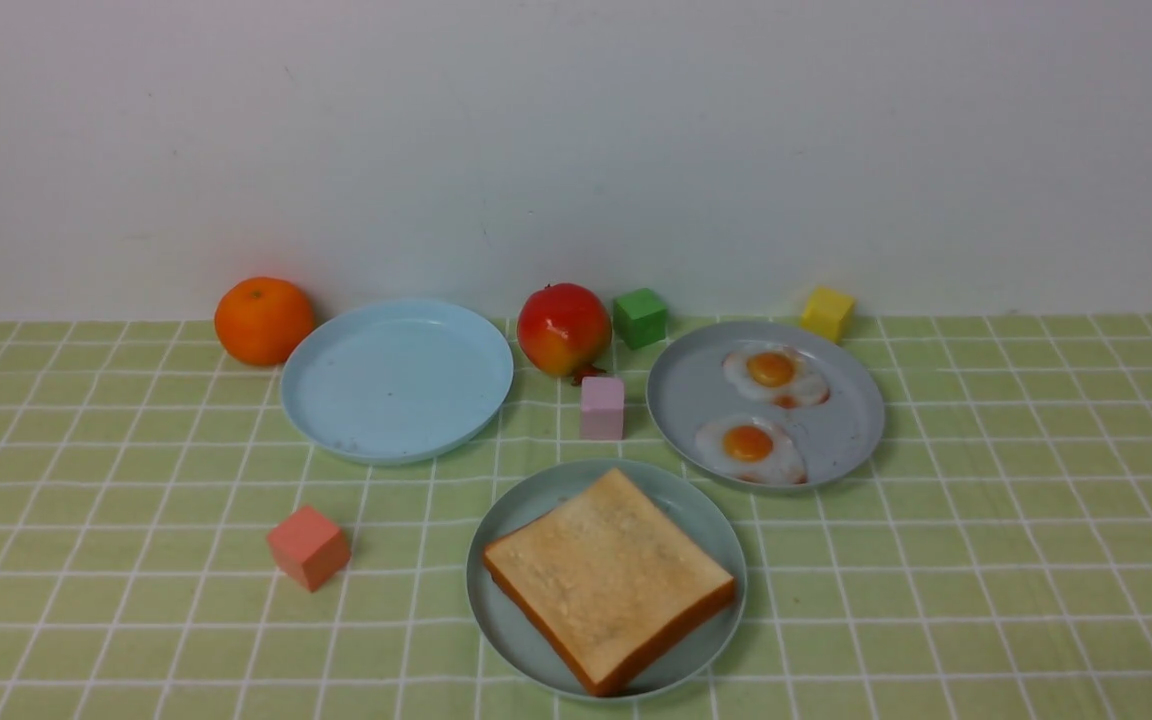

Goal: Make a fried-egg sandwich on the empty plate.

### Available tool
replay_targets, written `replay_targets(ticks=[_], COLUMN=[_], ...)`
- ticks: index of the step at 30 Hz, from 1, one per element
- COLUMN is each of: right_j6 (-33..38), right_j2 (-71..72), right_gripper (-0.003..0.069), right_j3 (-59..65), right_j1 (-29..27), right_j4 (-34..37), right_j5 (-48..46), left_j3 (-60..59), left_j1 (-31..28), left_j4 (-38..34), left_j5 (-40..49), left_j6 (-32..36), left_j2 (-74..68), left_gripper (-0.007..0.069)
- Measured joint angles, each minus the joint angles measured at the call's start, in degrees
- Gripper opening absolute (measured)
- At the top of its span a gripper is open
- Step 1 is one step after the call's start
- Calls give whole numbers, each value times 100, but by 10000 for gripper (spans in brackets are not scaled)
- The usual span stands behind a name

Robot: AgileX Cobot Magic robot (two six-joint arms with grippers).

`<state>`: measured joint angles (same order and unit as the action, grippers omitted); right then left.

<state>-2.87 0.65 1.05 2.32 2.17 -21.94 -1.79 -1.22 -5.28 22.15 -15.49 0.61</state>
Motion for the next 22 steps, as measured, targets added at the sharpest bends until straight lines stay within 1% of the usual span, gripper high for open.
replay_targets(ticks=[22], right_j6=[0], right_j2=[0], right_gripper=[79], right_j3=[0], right_j1=[0], right_j4=[0], right_j5=[-5], left_j3=[0], left_j1=[0], left_j4=[0], left_j5=[0], left_j6=[0], left_j2=[0], left_gripper=[-13])
